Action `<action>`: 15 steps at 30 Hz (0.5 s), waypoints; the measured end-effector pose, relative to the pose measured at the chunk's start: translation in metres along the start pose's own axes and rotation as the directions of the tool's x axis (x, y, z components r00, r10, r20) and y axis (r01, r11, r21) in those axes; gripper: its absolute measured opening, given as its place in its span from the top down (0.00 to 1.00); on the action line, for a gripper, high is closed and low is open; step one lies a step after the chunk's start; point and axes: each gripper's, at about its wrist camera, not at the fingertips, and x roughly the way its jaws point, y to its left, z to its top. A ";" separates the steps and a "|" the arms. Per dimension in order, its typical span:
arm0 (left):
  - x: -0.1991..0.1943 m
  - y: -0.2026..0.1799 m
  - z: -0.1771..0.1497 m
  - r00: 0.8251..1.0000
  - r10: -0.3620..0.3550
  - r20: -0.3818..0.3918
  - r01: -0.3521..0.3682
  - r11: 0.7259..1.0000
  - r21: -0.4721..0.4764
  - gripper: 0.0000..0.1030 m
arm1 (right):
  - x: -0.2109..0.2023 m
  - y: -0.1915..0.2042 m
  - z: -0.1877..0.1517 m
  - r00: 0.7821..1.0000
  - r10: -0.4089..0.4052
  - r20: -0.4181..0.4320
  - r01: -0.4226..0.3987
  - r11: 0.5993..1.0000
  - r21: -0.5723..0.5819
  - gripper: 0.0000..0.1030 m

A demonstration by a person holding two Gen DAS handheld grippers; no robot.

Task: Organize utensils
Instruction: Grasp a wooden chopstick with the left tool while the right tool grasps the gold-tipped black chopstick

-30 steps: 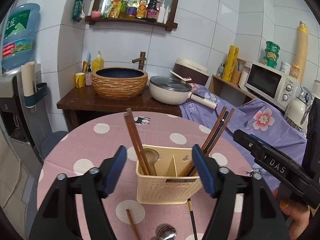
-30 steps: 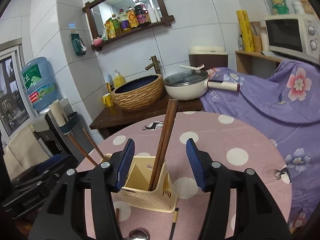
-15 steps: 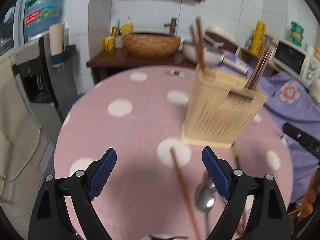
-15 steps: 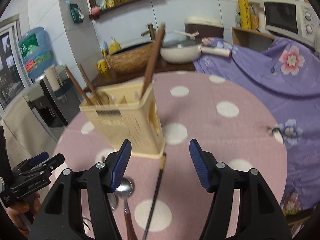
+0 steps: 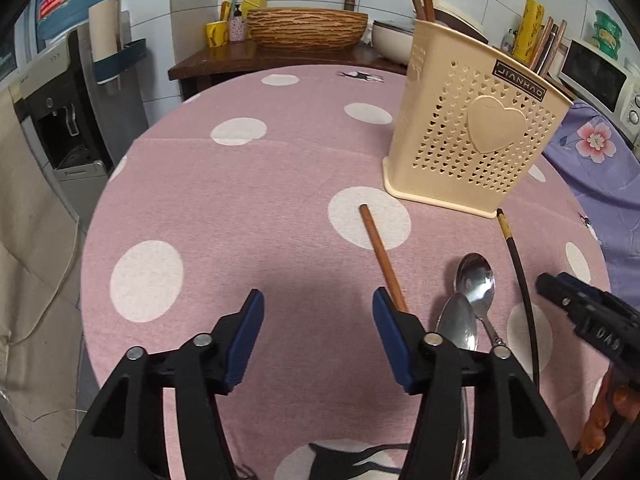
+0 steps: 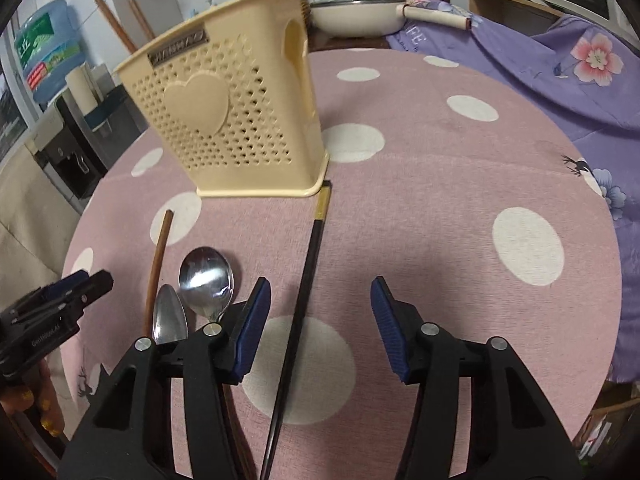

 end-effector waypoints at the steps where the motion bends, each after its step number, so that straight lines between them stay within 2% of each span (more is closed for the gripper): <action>1: 0.003 -0.004 0.001 1.000 -0.006 -0.007 0.006 1.000 0.001 0.52 | 0.003 0.002 0.000 1.000 0.000 -0.007 0.000 1.000 -0.006 0.52; 6: 0.023 -0.018 0.011 0.998 -0.029 -0.057 0.031 0.999 0.023 0.59 | 0.020 0.007 0.008 0.999 -0.015 -0.041 0.014 0.999 -0.030 0.58; 9: 0.034 -0.023 0.015 0.996 -0.036 -0.084 0.038 0.999 0.026 0.60 | 0.027 0.008 0.016 0.998 -0.030 -0.055 0.028 0.999 -0.032 0.60; 15: 0.043 -0.031 0.021 0.996 -0.027 -0.089 0.030 0.999 0.026 0.63 | 0.037 0.011 0.026 0.997 -0.061 -0.054 0.059 0.997 -0.049 0.65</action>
